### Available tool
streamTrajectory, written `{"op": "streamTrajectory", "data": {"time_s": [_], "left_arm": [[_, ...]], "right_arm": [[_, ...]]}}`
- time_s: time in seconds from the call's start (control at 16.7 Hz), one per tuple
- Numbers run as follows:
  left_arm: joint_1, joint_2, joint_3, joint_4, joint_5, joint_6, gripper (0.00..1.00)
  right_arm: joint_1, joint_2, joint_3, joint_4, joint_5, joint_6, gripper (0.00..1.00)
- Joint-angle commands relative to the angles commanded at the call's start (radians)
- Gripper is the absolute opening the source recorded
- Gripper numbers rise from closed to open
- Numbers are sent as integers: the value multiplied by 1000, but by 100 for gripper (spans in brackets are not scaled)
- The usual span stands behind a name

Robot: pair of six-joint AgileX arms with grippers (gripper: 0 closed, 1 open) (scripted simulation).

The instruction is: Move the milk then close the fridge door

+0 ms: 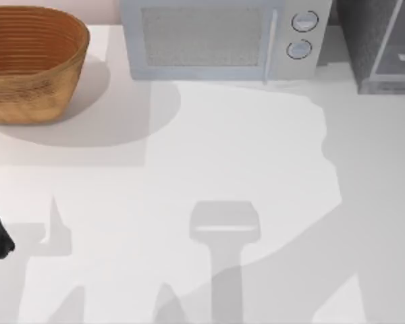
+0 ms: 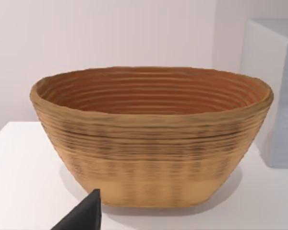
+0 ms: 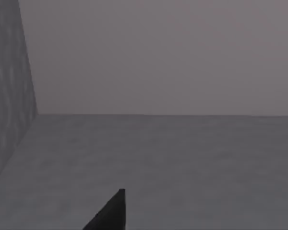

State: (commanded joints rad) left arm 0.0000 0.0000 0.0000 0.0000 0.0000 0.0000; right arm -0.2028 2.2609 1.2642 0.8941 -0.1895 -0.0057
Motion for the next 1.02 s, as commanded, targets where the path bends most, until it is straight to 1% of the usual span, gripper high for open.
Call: {"op": "streamTrajectory", "data": {"time_s": [0.6, 0.78, 1.02], "left_arm": [[0, 0, 0, 0, 0, 0, 100], [0, 0, 0, 0, 0, 0, 100], [0, 0, 0, 0, 0, 0, 100]], "right_arm": [[2, -31, -17, -11, 5, 2, 100], [8, -156, -85, -59, 20, 7, 100], [32, -462, -245, -172, 46, 9, 100]]}}
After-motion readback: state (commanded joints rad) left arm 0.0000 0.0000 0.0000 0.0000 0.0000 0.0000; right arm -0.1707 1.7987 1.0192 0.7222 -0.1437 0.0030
